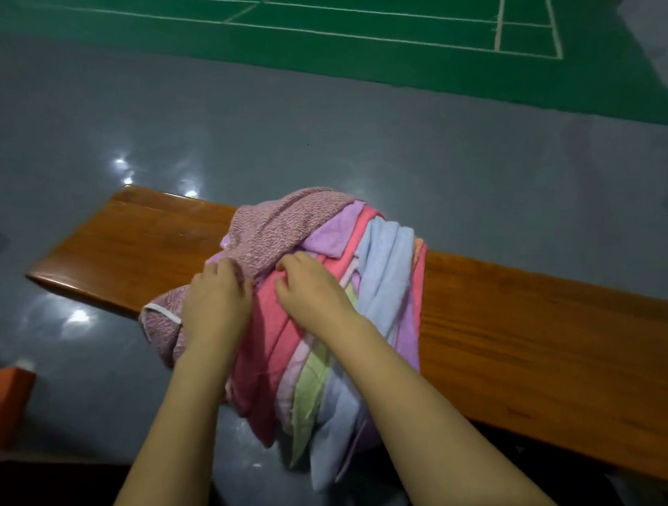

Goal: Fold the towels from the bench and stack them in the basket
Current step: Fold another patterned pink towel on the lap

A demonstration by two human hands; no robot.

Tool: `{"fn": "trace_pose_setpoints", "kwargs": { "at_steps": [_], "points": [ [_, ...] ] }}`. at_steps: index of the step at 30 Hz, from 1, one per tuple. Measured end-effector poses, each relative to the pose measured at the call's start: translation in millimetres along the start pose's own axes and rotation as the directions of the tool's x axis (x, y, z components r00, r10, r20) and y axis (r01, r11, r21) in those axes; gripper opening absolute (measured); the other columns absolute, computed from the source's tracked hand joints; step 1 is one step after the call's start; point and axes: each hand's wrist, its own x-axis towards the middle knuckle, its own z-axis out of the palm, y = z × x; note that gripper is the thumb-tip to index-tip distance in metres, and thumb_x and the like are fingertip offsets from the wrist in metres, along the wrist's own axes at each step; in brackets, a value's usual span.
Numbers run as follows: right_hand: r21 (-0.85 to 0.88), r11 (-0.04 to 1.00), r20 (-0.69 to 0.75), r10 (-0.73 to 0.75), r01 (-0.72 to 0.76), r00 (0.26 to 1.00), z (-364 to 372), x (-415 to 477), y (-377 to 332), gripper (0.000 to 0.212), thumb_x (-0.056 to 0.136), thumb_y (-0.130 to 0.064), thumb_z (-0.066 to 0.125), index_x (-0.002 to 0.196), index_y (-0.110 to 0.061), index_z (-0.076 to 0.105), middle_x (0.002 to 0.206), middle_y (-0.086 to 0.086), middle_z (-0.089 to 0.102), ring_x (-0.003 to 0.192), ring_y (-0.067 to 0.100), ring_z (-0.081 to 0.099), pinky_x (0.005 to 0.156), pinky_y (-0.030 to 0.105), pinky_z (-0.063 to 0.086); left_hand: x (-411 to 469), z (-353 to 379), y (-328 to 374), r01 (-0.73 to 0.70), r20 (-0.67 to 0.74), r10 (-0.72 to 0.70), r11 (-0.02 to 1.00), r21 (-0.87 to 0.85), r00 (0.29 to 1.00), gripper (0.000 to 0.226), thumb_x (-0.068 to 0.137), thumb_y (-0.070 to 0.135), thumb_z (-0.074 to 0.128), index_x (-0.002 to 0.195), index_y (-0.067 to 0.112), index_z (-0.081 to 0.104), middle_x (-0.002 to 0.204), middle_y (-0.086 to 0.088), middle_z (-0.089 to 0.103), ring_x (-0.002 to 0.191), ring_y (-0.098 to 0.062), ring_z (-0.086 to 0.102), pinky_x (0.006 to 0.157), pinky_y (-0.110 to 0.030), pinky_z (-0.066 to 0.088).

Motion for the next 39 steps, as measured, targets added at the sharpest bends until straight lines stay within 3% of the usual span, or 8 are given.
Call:
{"fn": "trace_pose_setpoints", "kwargs": {
  "at_steps": [7, 10, 14, 17, 19, 23, 30, 39],
  "points": [
    [-0.071, 0.965, 0.068, 0.256, -0.251, 0.964, 22.3, 18.3, -7.9, 0.058, 0.095, -0.058, 0.036, 0.12, -0.008, 0.053, 0.135, 0.013, 0.047, 0.13, 0.031, 0.035, 0.105, 0.043, 0.028, 5.8, -2.5, -16.7, 0.04, -0.002, -0.04, 0.998, -0.041, 0.999, 0.018, 0.092, 0.019, 0.055, 0.089, 0.003, 0.061, 0.094, -0.022, 0.062, 0.088, -0.039, 0.052, 0.066, -0.044, 0.037],
    [0.175, 0.929, 0.174, 0.298, -0.327, 0.939, 15.1, 22.2, -11.6, 0.068, 0.091, -0.067, 0.03, 0.108, -0.011, 0.063, 0.125, 0.016, 0.057, 0.122, 0.033, 0.047, 0.105, 0.043, 0.035, 7.3, -34.3, -1.1, 0.07, -0.033, -0.073, 0.994, -0.089, 0.997, 0.022, 0.098, 0.027, 0.045, 0.096, 0.008, 0.054, 0.098, -0.016, 0.062, 0.09, -0.039, 0.055, 0.063, -0.037, 0.032],
    [0.829, 0.408, 0.233, 0.37, -0.382, 0.899, -3.0, 14.3, -15.2, 0.05, 0.09, -0.056, 0.049, 0.08, -0.01, 0.068, 0.084, 0.004, 0.07, 0.085, 0.019, 0.065, 0.085, 0.034, 0.052, -16.9, -60.9, 52.7, -0.075, 0.083, 0.09, 0.984, -0.164, 0.992, 0.01, 0.099, 0.024, 0.042, 0.1, 0.016, 0.047, 0.1, -0.012, 0.062, 0.091, -0.035, 0.057, 0.064, -0.034, 0.031],
    [0.944, 0.074, 0.257, 0.45, -0.322, 0.855, -13.0, -4.5, 6.6, 0.03, 0.095, -0.02, 0.052, 0.067, -0.012, 0.06, 0.059, 0.001, 0.061, 0.06, 0.014, 0.057, 0.061, 0.026, 0.05, -41.7, -58.3, 72.9, -0.228, 0.107, 0.3, 0.875, -0.428, 0.948, 0.017, 0.096, 0.027, 0.043, 0.094, 0.015, 0.055, 0.093, -0.009, 0.066, 0.086, -0.03, 0.06, 0.068, -0.037, 0.037],
    [0.962, -0.064, 0.262, 0.478, -0.264, 0.838, -16.7, -16.7, 21.5, 0.022, 0.095, -0.012, 0.049, 0.079, -0.005, 0.063, 0.07, 0.009, 0.066, 0.065, 0.019, 0.062, 0.072, 0.033, 0.054, -44.3, -53.3, 67.8, -0.182, 0.061, 0.252, 0.827, -0.532, 0.966, 0.026, 0.095, 0.031, 0.045, 0.091, 0.012, 0.062, 0.089, -0.007, 0.067, 0.084, -0.025, 0.06, 0.075, -0.04, 0.04],
    [0.961, -0.003, 0.228, 0.573, -0.276, 0.787, -18.8, -32.1, 33.0, 0.017, 0.092, -0.003, 0.048, 0.095, 0.0, 0.065, 0.087, 0.018, 0.069, 0.076, 0.028, 0.063, 0.08, 0.04, 0.053, -29.8, -27.2, 41.2, 0.165, 0.095, -0.137, 0.886, -0.434, 0.986, 0.026, 0.094, 0.034, 0.052, 0.089, 0.01, 0.061, 0.091, -0.008, 0.067, 0.089, -0.028, 0.06, 0.071, -0.034, 0.04],
    [0.949, 0.166, 0.168, 0.457, -0.269, 0.873, -27.4, -41.0, 15.3, 0.025, 0.094, 0.0, 0.045, 0.115, 0.004, 0.058, 0.098, 0.02, 0.067, 0.083, 0.027, 0.065, 0.08, 0.038, 0.053, -32.4, -14.1, 75.4, 0.3, 0.314, -0.094, 0.636, -0.711, 0.945, 0.036, 0.091, 0.038, 0.059, 0.064, 0.016, 0.053, 0.055, 0.007, 0.054, 0.056, -0.011, 0.049, 0.056, -0.03, 0.032],
    [0.998, 0.025, -0.069, 0.486, 0.065, 0.871, -78.8, -71.3, 32.9, 0.017, 0.06, -0.015, 0.062, 0.073, -0.011, 0.051, 0.071, 0.01, 0.046, 0.067, 0.018, 0.045, 0.063, 0.027, 0.041, -51.6, -59.9, 162.1, -0.191, -0.148, 0.12, 0.638, -0.746, 0.982, 0.021, 0.094, 0.011, 0.05, 0.076, 0.014, 0.039, 0.077, -0.002, 0.044, 0.073, -0.019, 0.04, 0.067, -0.031, 0.029]
  ]
}}
